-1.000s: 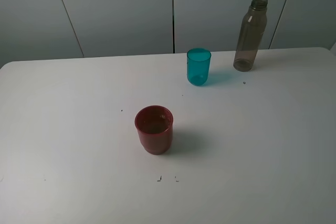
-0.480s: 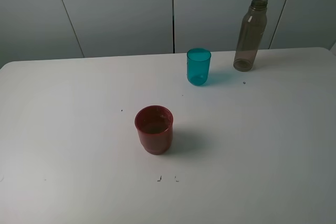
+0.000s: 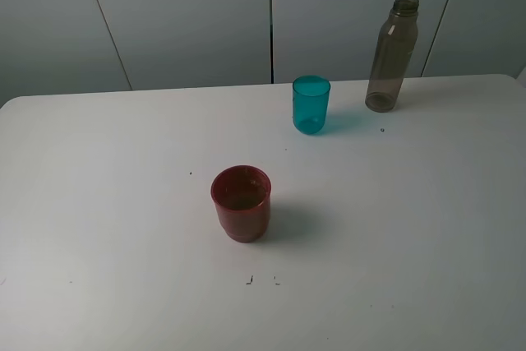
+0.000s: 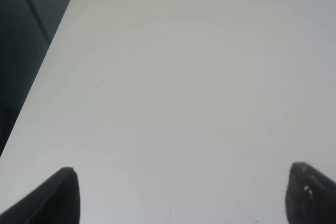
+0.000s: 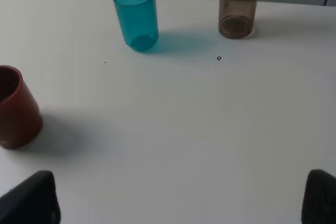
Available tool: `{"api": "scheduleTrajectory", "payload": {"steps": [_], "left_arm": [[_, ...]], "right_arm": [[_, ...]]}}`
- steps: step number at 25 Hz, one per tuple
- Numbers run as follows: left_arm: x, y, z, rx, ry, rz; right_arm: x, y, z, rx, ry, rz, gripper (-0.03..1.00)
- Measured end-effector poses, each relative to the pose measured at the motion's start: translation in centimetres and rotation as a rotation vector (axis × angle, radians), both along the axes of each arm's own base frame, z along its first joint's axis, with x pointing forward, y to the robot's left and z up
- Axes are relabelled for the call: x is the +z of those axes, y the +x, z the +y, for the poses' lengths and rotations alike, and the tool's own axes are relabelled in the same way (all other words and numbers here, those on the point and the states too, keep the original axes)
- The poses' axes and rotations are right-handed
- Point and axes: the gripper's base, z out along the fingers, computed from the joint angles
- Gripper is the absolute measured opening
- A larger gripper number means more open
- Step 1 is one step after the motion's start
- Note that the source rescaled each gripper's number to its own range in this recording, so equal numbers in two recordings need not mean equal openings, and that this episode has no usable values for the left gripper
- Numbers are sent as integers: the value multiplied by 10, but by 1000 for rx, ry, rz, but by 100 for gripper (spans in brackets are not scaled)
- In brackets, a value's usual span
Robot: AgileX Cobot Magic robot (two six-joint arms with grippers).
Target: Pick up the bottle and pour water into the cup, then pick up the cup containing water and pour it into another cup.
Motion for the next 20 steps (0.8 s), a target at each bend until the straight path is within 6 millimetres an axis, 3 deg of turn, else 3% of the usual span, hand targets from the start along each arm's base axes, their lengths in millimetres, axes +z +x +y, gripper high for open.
{"api": "scheduleTrajectory", "payload": {"steps": [7,20], "left_arm": [[0,0,0,0,0,0],[0,0,0,0,0,0]], "right_arm": [[0,-1,1,-133,4,-2,100],[0,-1,2,-159,15,-3,100]]}}
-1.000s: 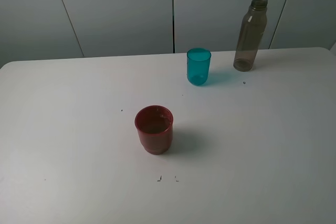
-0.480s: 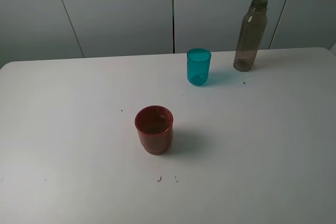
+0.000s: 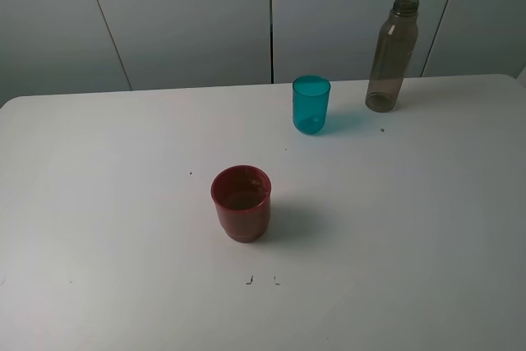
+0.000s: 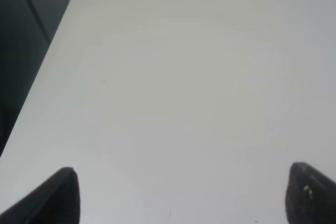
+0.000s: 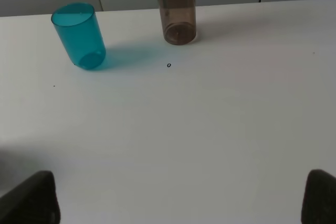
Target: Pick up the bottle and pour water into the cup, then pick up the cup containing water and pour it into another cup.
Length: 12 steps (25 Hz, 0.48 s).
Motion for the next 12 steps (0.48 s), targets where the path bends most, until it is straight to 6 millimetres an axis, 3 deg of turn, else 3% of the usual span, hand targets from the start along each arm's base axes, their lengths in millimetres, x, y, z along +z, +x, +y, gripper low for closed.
{"api": "scheduleTrajectory", "payload": {"steps": [12], "left_arm": [[0,0,0,0,0,0]], "right_arm": [[0,0,0,0,0,0,100]]}}
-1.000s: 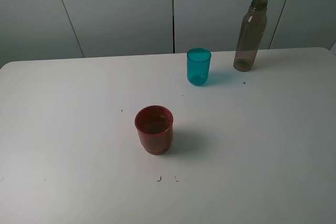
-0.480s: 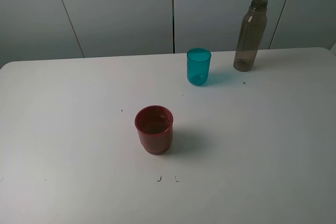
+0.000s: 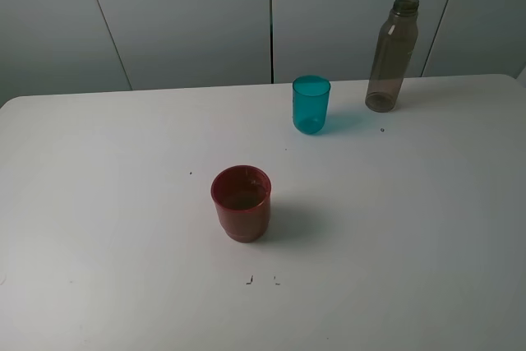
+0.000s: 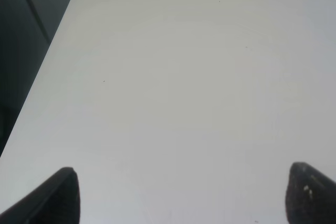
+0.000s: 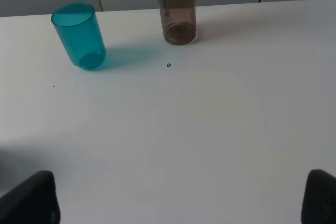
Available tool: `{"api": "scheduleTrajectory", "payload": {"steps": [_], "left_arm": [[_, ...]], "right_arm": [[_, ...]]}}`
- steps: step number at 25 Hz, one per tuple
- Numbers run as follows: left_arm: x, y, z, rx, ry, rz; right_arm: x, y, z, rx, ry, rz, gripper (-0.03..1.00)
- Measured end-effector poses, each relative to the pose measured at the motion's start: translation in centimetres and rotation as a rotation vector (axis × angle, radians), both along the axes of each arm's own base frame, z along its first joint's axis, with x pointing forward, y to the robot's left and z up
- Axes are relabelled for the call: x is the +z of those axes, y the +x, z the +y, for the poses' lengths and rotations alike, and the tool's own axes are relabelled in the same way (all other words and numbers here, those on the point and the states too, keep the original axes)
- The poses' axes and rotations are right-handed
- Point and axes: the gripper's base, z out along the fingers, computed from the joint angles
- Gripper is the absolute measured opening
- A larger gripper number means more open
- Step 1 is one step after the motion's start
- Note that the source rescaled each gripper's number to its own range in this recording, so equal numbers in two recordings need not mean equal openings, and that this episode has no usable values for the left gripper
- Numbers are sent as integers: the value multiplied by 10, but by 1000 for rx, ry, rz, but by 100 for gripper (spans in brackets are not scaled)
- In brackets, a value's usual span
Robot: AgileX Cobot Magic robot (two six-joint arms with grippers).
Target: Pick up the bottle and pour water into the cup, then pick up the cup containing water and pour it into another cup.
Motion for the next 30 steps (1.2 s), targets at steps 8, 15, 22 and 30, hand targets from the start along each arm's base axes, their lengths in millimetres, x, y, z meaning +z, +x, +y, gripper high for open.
{"api": "scheduleTrajectory", "payload": {"steps": [8,15,22,30], "left_arm": [[0,0,0,0,0,0],[0,0,0,0,0,0],[0,0,0,0,0,0],[0,0,0,0,0,0]], "right_arm": [[0,0,0,0,0,0,100],[0,0,0,0,0,0,100],[0,0,0,-1,2,0,100],[0,0,0,-2,4,0,100]]}}
